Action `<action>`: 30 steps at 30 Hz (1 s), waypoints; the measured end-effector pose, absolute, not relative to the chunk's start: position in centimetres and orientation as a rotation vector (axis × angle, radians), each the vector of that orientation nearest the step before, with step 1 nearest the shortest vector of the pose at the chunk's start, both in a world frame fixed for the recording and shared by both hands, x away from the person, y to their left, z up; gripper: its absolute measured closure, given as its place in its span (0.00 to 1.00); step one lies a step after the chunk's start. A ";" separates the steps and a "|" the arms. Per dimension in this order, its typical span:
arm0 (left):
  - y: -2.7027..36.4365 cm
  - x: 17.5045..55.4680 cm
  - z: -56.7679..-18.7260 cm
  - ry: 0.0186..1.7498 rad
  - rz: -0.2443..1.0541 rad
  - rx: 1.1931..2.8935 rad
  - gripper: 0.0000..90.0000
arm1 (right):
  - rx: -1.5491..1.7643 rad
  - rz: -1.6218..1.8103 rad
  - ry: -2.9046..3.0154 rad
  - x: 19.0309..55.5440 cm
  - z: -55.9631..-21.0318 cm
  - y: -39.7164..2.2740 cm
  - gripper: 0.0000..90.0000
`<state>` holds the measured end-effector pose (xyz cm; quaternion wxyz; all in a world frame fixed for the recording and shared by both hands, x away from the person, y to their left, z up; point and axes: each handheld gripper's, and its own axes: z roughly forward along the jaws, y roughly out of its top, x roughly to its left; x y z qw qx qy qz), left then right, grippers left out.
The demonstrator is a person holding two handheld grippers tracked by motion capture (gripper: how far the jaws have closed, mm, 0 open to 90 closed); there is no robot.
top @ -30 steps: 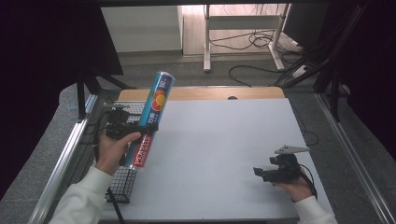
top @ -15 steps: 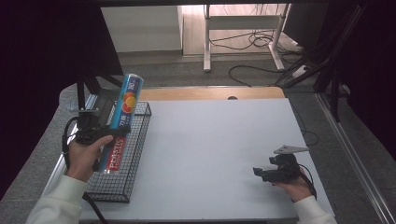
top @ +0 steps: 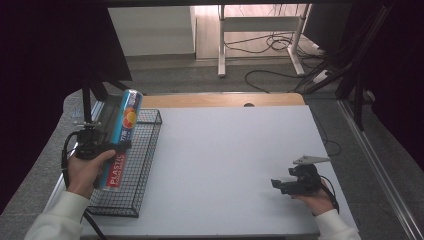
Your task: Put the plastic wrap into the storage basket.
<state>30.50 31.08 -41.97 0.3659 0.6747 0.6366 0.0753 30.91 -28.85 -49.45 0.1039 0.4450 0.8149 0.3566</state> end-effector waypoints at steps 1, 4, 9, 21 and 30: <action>31.0 30.6 -42.1 1.642 0.195 1.739 0.35 | 1.317 1.052 2.399 30.9 -49.4 -29.0 0.14; 30.8 31.1 -42.9 1.666 0.190 1.771 0.35 | 1.323 1.062 2.388 31.0 -49.3 -29.3 0.14; 30.2 32.0 -44.3 1.706 0.197 1.828 0.35 | 1.332 1.062 2.381 31.1 -49.3 -29.5 0.14; 28.9 33.7 -46.8 1.767 0.173 1.934 0.35 | 1.329 1.055 2.385 31.0 -49.4 -29.4 0.14; 27.8 35.1 -49.5 1.873 0.156 1.964 0.31 | 1.321 1.051 2.391 31.0 -49.5 -29.4 0.14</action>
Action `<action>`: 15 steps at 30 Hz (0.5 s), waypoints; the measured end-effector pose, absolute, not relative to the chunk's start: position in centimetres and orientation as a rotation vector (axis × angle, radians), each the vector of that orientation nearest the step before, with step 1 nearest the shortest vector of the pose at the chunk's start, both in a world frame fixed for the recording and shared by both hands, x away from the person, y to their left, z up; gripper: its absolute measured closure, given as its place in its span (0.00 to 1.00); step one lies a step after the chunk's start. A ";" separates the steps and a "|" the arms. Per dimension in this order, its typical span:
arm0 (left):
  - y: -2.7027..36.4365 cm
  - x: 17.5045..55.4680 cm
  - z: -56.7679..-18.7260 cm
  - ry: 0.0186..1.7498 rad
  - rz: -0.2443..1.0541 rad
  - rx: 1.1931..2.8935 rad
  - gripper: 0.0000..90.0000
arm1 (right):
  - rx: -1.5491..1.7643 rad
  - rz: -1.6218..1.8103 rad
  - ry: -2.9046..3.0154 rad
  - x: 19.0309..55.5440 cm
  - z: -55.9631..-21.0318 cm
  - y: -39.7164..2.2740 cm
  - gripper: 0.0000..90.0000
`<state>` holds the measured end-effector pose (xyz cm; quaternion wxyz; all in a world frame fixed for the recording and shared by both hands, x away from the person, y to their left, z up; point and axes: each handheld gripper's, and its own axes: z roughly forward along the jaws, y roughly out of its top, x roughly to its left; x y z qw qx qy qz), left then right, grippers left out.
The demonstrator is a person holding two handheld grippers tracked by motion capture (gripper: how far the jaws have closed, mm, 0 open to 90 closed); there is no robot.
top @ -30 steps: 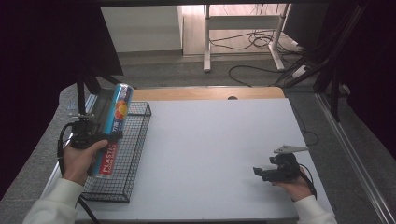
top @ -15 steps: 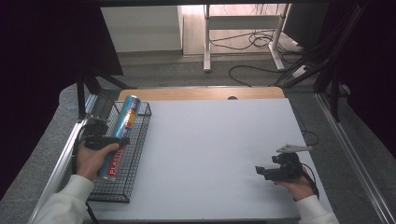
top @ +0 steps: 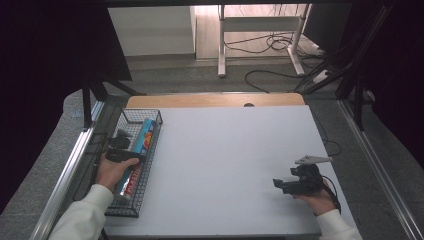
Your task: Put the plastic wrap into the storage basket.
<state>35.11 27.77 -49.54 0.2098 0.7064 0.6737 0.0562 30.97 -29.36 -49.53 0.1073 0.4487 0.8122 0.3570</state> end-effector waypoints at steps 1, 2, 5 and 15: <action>27.9 34.9 -49.1 1.857 0.171 1.939 0.31 | 1.321 1.051 2.391 31.0 -49.5 -29.4 0.14; 27.9 34.7 -48.2 1.840 0.190 1.916 0.25 | 1.330 1.044 2.388 31.0 -49.5 -29.5 0.14; 28.0 34.1 -46.6 1.803 0.225 1.899 0.19 | 1.330 1.043 2.387 31.0 -49.6 -29.5 0.14; 26.3 30.2 -42.1 1.473 0.332 1.840 0.17 | 1.305 1.063 2.388 30.7 -49.4 -29.3 0.14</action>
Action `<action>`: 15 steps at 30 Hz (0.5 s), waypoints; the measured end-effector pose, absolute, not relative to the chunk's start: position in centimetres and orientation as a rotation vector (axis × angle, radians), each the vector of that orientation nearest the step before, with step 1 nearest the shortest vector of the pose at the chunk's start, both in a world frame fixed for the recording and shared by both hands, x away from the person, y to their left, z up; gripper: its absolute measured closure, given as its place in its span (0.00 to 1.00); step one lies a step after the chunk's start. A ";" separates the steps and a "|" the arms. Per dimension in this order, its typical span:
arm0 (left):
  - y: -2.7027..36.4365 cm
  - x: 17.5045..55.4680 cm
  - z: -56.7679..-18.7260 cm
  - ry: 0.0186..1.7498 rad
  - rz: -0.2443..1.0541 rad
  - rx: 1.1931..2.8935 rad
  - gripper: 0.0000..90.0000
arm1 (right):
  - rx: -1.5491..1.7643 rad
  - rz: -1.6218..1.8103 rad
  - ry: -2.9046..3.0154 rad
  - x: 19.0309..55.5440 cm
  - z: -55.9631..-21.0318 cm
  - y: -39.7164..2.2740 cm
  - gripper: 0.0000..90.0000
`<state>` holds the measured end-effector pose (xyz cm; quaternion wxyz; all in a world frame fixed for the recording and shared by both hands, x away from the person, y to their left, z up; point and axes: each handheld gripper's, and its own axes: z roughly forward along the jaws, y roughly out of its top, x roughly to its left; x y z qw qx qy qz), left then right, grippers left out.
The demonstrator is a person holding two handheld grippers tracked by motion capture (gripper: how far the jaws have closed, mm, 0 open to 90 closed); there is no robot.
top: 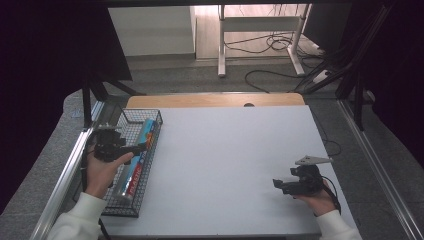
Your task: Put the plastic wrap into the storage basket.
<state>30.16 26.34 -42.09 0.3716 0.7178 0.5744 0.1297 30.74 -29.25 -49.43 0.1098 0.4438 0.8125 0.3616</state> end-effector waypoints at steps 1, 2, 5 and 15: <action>26.3 30.2 -42.1 1.473 0.332 1.840 0.17 | 1.301 1.071 2.386 30.7 -49.4 -29.2 0.14; 25.9 29.7 -41.9 1.442 0.336 1.836 0.17 | 1.301 1.071 2.386 30.7 -49.4 -29.2 0.14; 24.3 28.3 -42.0 1.345 0.355 1.860 0.17 | 1.281 1.094 2.375 30.5 -49.2 -29.3 0.14; 18.6 25.6 -45.1 1.137 0.274 1.937 0.18 | 1.224 1.143 2.354 29.7 -48.5 -28.9 0.14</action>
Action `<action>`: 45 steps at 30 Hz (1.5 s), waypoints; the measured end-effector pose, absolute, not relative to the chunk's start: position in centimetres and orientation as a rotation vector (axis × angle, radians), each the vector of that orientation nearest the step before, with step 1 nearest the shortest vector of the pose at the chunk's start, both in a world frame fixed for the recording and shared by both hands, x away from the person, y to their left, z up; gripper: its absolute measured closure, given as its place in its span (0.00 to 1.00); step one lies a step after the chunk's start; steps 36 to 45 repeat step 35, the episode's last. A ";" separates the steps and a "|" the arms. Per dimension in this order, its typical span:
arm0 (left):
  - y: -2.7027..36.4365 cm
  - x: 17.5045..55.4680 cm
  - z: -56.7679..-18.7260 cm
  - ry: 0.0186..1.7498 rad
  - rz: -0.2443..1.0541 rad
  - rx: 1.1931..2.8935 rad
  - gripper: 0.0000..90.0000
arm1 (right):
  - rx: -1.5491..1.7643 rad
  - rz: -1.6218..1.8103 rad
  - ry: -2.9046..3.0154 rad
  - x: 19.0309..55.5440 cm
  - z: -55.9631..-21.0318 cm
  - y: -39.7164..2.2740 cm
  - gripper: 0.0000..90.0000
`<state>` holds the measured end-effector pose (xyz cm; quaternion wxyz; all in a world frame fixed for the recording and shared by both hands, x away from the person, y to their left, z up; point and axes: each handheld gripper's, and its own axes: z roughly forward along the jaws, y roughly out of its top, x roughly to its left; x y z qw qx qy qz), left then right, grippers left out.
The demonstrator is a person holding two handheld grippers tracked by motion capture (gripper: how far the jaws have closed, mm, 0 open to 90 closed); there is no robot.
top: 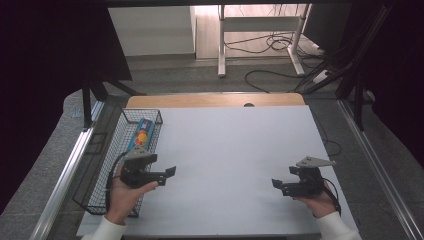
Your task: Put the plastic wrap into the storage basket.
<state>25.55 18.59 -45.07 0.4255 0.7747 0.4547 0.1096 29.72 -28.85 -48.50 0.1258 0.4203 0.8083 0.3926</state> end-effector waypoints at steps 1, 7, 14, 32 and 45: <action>17.6 25.2 -45.7 1.112 0.259 1.955 0.18 | 1.211 1.149 2.350 29.6 -48.5 -28.8 0.14; 15.5 24.7 -47.3 1.066 0.228 2.022 0.18 | 1.203 1.159 2.346 29.5 -48.6 -28.8 0.14; 15.0 24.8 -48.6 1.074 0.189 2.054 0.19 | 1.172 1.159 2.359 29.3 -48.8 -28.4 0.14; 15.5 25.0 -49.0 1.112 0.206 2.057 0.19 | 1.137 1.175 2.330 29.1 -48.4 -28.6 0.14; 15.5 25.2 -49.2 1.121 0.204 2.055 0.19 | 1.138 1.176 2.332 29.0 -48.4 -28.6 0.14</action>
